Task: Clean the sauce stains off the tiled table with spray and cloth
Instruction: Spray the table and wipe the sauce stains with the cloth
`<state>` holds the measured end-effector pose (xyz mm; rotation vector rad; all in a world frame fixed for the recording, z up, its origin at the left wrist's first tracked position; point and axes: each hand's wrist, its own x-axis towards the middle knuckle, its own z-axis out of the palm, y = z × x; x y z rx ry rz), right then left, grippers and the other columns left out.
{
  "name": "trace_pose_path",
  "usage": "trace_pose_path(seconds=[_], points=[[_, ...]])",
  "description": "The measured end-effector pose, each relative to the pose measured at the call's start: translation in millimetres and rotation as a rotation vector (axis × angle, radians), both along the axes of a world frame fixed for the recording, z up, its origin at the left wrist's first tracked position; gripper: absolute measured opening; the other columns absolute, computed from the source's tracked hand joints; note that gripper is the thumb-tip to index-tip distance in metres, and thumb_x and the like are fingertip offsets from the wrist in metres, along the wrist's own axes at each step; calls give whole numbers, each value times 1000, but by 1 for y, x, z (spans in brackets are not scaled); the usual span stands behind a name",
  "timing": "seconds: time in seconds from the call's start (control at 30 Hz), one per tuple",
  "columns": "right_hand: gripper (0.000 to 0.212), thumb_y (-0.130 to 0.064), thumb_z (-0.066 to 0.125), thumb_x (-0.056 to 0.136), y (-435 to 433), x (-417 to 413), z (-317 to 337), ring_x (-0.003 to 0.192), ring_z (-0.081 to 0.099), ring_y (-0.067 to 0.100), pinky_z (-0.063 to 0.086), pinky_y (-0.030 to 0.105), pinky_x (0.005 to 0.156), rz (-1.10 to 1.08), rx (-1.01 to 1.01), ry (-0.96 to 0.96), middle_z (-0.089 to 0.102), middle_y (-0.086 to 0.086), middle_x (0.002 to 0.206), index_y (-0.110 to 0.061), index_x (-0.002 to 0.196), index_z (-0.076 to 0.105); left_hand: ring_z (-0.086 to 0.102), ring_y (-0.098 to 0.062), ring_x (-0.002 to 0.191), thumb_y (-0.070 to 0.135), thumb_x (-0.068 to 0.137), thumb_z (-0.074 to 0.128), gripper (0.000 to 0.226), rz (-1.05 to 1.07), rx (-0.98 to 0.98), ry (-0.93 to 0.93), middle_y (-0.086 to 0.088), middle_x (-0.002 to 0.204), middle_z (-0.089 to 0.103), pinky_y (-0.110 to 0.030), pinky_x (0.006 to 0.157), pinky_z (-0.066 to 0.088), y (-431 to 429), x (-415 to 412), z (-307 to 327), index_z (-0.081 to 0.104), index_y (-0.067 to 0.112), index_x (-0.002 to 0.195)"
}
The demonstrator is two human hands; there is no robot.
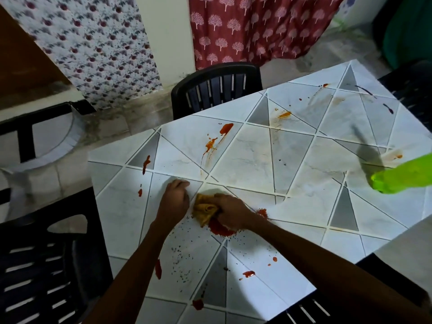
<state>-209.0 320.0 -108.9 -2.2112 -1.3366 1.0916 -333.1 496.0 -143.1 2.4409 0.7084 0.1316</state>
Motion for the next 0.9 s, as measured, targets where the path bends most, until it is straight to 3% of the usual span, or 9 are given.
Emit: trace_pose_path(seconds=[0.17, 0.23, 0.33, 0.4, 0.47, 0.57, 0.67, 0.8, 0.9], points=[[49, -2, 58, 83, -49, 30, 25, 116, 58, 14, 46, 25, 100, -458, 196, 197, 66, 3, 130, -13, 131, 66, 53, -31, 117, 4, 92, 52, 32, -109, 0, -11, -14, 122, 60, -40, 103, 44, -23, 38, 3, 65, 4, 122], [52, 7, 54, 81, -75, 53, 33, 112, 61, 13, 48, 22, 95, -671, 252, 286, 67, 1, 123, -11, 129, 66, 53, -31, 116, 4, 89, 53, 34, -158, -9, -15, -12, 121, 59, -39, 102, 45, -35, 56, 2, 65, 6, 121], [63, 15, 46, 78, -112, 94, 47, 102, 68, 13, 54, 25, 90, -878, 311, 288, 74, -2, 112, -24, 121, 70, 53, -33, 115, 7, 88, 53, 35, -248, -10, -16, -11, 121, 57, -43, 100, 48, -56, 80, 2, 64, 4, 121], [68, 15, 42, 77, -137, 125, 49, 105, 69, 13, 55, 28, 94, -975, 331, 217, 74, -4, 114, -27, 121, 71, 53, -33, 118, 8, 88, 55, 38, -296, 3, 11, -12, 125, 56, -44, 101, 48, -70, 95, 4, 62, 4, 125], [67, 5, 42, 72, -160, 157, 47, 105, 69, 17, 55, 33, 94, -1055, 338, 190, 74, -2, 115, -26, 124, 72, 49, -33, 123, 11, 89, 58, 41, -333, 23, 64, -12, 131, 53, -44, 103, 45, -82, 105, 5, 58, 6, 130], [61, 1, 44, 72, -186, 196, 37, 89, 68, 25, 55, 38, 82, -1193, 307, 165, 75, 0, 98, -34, 112, 74, 43, -32, 126, 17, 89, 61, 45, -355, 59, 129, -12, 134, 50, -43, 103, 44, -93, 111, 3, 55, 8, 133], [50, -11, 49, 73, -195, 224, 21, 91, 72, 28, 59, 43, 86, -1274, 203, 58, 77, 2, 97, -43, 102, 73, 48, -33, 120, 13, 86, 64, 44, -345, 126, 132, -12, 130, 53, -45, 97, 50, -96, 109, 2, 57, 9, 129], [44, -20, 58, 80, -178, 255, -16, 104, 69, 31, 56, 48, 94, -1284, 132, 46, 75, 5, 109, -34, 121, 69, 51, -32, 119, 7, 86, 62, 45, -352, 166, 104, -11, 130, 54, -44, 97, 49, -95, 106, 1, 57, 10, 131], [49, -21, 59, 80, -134, 255, -7, 109, 67, 33, 55, 49, 97, -1216, 133, 70, 73, 9, 117, -30, 127, 68, 48, -30, 125, 6, 89, 59, 47, -349, 164, 102, -9, 136, 52, -42, 102, 45, -93, 103, -1, 55, 10, 135]])
